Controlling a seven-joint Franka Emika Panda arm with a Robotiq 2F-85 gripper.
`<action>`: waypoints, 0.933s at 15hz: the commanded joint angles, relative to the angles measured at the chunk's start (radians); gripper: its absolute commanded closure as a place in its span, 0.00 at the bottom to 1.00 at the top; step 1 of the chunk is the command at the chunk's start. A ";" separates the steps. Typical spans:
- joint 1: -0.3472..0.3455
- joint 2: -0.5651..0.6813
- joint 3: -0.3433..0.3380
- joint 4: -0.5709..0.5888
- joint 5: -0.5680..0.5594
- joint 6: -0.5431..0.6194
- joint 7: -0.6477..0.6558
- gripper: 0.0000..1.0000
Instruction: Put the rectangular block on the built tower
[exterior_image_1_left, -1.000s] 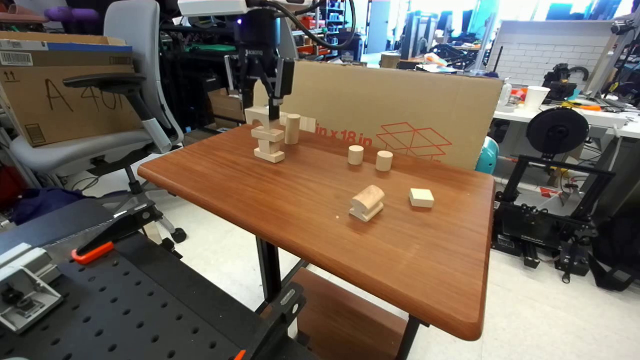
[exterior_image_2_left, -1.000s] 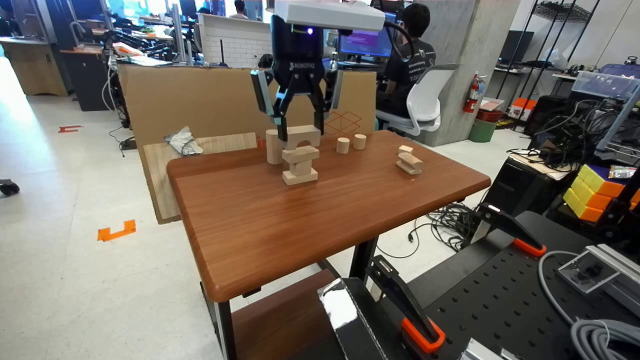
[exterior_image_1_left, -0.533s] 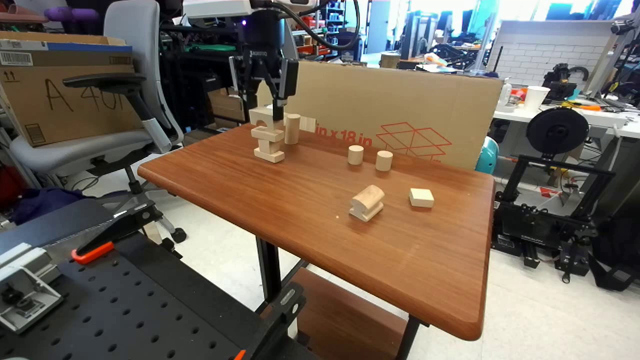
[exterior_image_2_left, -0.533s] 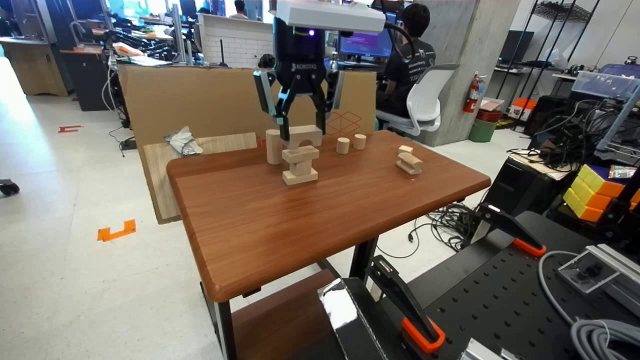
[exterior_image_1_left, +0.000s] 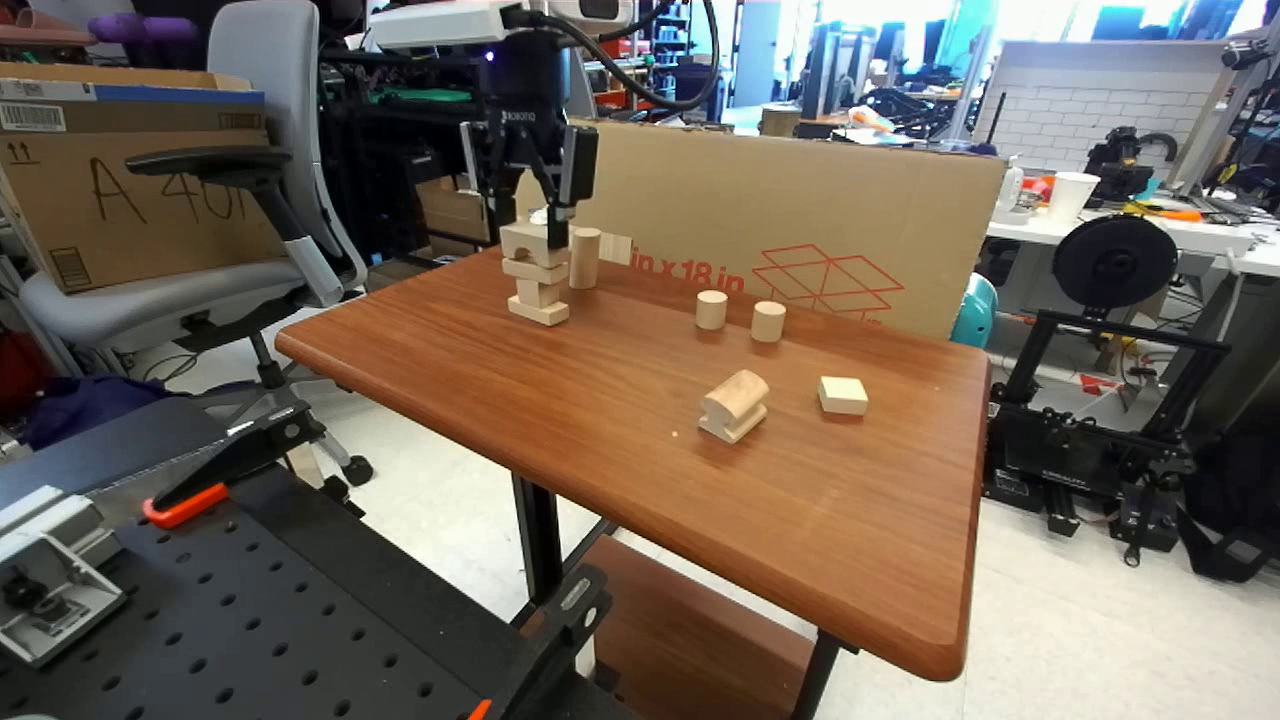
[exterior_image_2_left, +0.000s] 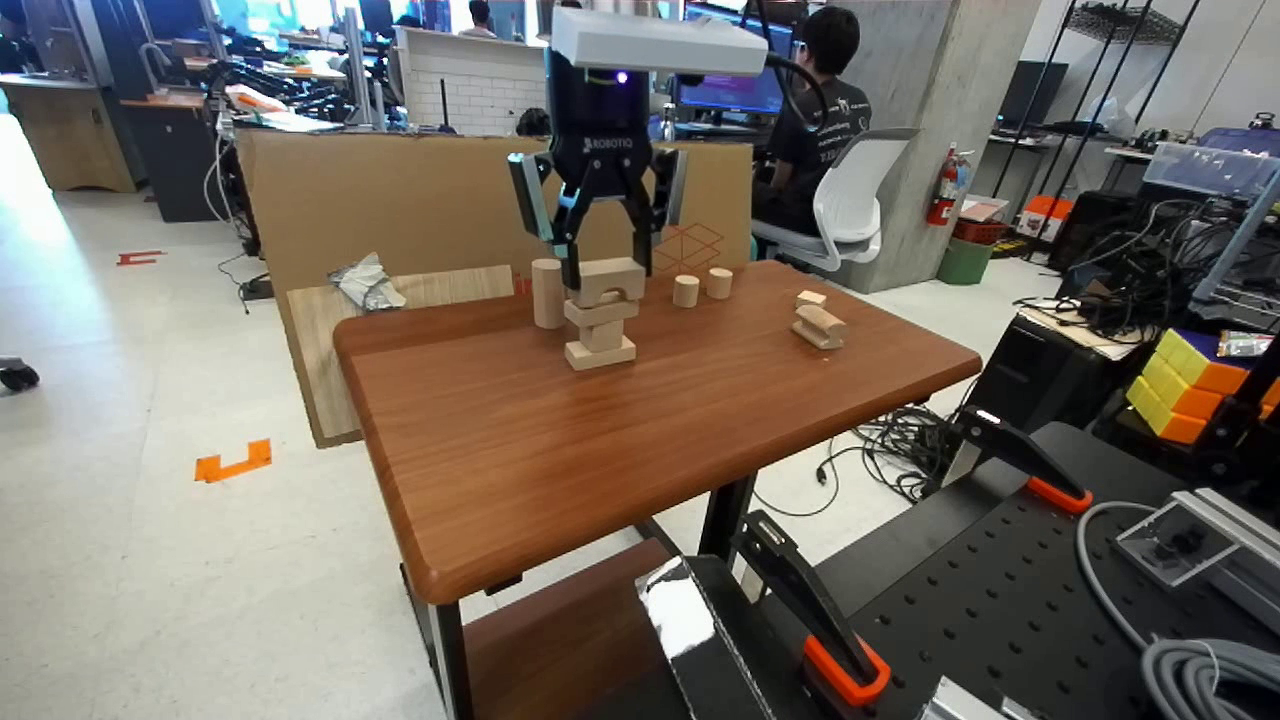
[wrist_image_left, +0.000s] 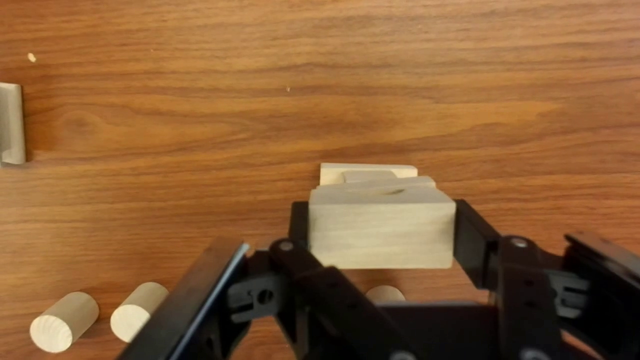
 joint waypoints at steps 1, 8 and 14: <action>0.019 0.007 -0.012 0.031 -0.008 -0.028 0.017 0.02; 0.004 -0.086 0.009 -0.031 0.018 -0.030 -0.031 0.00; -0.033 -0.285 0.013 -0.131 0.081 -0.104 -0.054 0.00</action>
